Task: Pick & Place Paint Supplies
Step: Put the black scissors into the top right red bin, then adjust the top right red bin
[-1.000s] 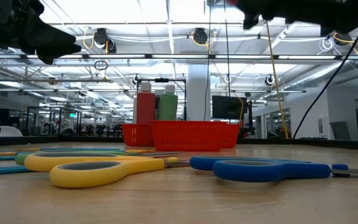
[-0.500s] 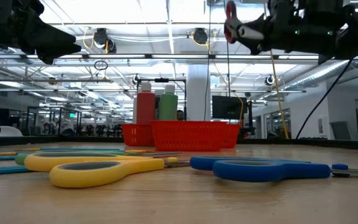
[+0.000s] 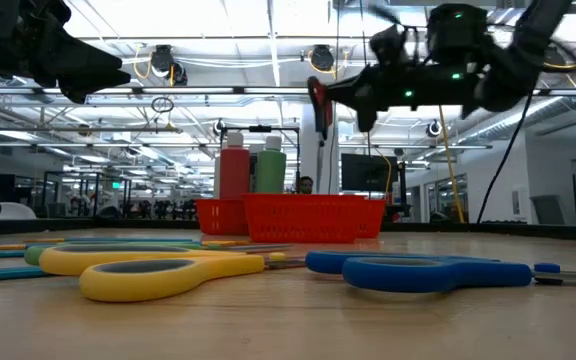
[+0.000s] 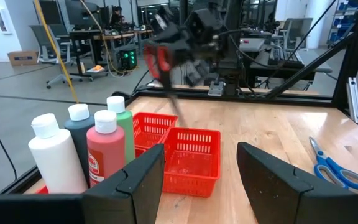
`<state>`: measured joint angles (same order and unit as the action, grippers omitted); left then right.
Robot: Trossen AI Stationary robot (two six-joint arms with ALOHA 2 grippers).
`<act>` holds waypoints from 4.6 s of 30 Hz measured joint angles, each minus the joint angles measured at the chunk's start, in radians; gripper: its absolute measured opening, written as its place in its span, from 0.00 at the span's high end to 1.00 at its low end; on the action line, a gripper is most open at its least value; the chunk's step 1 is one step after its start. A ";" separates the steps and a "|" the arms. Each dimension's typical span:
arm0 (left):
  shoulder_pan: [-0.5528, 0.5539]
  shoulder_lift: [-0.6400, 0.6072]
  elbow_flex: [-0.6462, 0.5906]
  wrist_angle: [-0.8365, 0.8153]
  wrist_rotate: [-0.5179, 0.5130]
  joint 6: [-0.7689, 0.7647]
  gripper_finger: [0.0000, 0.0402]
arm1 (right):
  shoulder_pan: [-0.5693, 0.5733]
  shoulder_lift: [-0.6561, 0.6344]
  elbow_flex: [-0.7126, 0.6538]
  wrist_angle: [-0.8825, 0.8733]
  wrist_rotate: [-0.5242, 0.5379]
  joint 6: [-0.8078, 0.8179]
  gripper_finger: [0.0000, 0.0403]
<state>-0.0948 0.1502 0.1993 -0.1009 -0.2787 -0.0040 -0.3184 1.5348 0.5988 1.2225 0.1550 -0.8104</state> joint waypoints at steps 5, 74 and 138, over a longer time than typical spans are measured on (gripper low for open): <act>0.000 0.000 0.000 0.000 0.000 0.000 0.48 | -0.066 -0.026 0.066 -0.017 -0.028 -0.128 0.98; 0.000 0.000 0.000 0.000 0.008 0.000 0.48 | -0.282 -0.003 0.148 -0.538 -0.420 0.013 0.63; 0.000 0.000 0.000 0.000 0.008 0.000 0.48 | -0.303 -0.031 -0.068 -0.758 -0.106 0.741 0.99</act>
<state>-0.0952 0.1505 0.1997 -0.1013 -0.2703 -0.0040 -0.6217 1.5036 0.5308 0.4640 0.0487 -0.0696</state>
